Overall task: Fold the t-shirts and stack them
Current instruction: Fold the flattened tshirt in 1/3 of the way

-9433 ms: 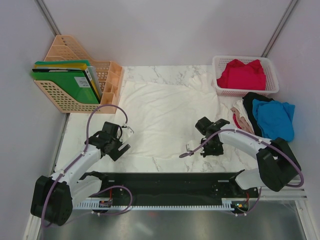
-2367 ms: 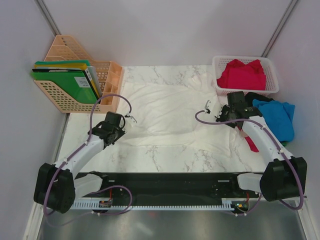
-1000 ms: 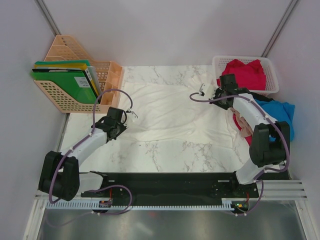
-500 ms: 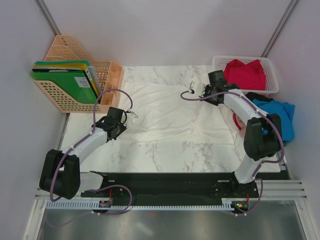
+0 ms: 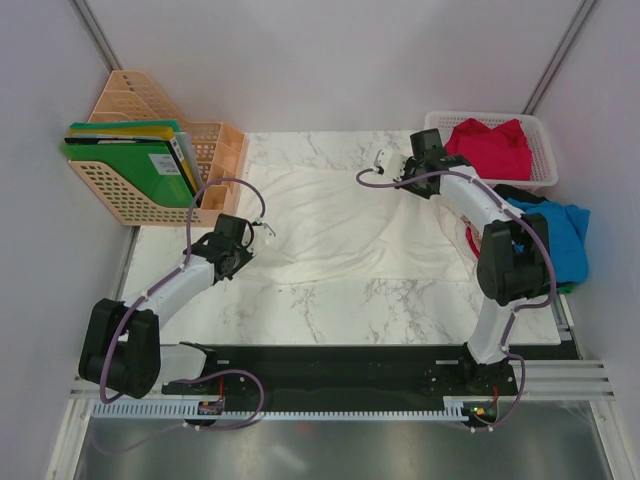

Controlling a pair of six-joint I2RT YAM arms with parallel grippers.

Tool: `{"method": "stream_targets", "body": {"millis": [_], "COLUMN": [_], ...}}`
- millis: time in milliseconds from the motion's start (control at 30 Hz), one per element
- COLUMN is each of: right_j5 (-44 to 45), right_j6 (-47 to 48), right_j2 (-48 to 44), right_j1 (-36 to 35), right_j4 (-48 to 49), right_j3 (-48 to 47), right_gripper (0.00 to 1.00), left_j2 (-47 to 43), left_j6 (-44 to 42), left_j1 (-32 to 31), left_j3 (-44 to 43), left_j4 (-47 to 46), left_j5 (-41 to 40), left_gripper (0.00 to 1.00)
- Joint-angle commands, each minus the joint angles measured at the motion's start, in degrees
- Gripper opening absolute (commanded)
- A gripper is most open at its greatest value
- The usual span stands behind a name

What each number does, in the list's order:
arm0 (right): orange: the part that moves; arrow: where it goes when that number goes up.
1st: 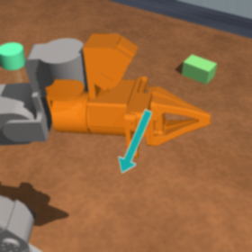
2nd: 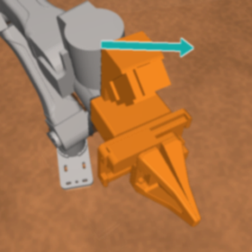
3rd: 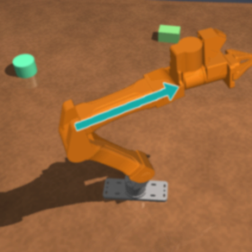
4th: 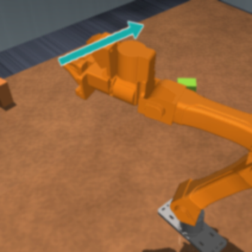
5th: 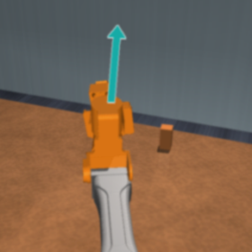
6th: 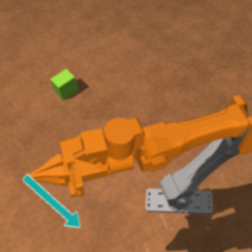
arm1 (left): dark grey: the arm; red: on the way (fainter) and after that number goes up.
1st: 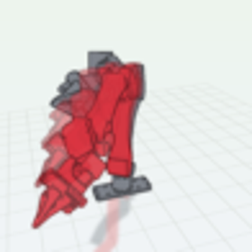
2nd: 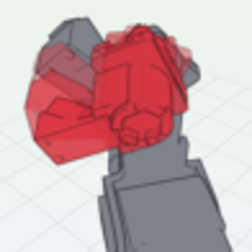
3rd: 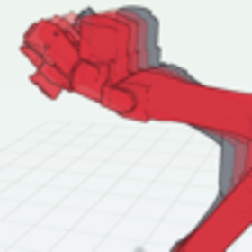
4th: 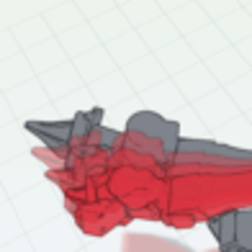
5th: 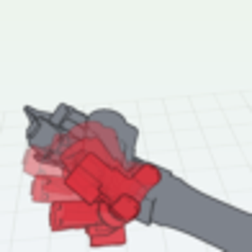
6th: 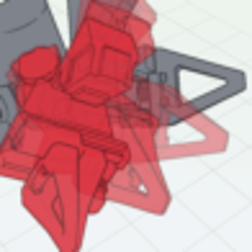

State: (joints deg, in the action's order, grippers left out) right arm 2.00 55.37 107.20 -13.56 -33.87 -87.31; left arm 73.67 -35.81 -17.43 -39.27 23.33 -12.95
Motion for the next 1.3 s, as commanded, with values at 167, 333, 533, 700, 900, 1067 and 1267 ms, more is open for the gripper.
{"method": "stream_targets", "body": {"millis": [167,333,533,700,900,1067,1267], "right_j5": [2.30,2.75,3.45,4.15,4.07,4.15,4.15], "right_j6": [-0.27,0.00,0.26,0.26,0.35,0.44,0.52], "right_j2": [2.92,3.37,3.46,3.72,3.98,4.16,4.51], "right_j1": [-0.94,-0.94,-0.85,-0.94,-0.94,-0.85,-0.85], "right_j4": [1.96,2.22,2.67,3.10,3.37,3.55,4.25], "right_j3": [-3.92,-3.66,-2.96,-2.52,-2.08,-1.73,-1.29], "right_gripper": [0.00,0.00,0.00,0.00,0.00,0.00,0.00], "left_j2": [0.51,0.60,2.44,4.81,9.12,11.58,11.41], "left_j6": [-0.40,-0.31,-0.13,0.57,0.92,1.62,1.80], "left_j1": [0.21,0.20,0.29,0.29,0.29,0.73,0.91], "left_j3": [-0.90,-1.34,-3.88,-5.55,-6.17,-6.35,-7.32], "left_j4": [-2.33,-2.50,-3.03,-3.47,-3.29,-3.47,-3.64], "left_j5": [0.65,0.30,-1.37,-3.13,-6.64,-8.49,-7.79], "left_gripper": [0.02,0.02,0.02,0.02,0.02,0.02,0.02]}}
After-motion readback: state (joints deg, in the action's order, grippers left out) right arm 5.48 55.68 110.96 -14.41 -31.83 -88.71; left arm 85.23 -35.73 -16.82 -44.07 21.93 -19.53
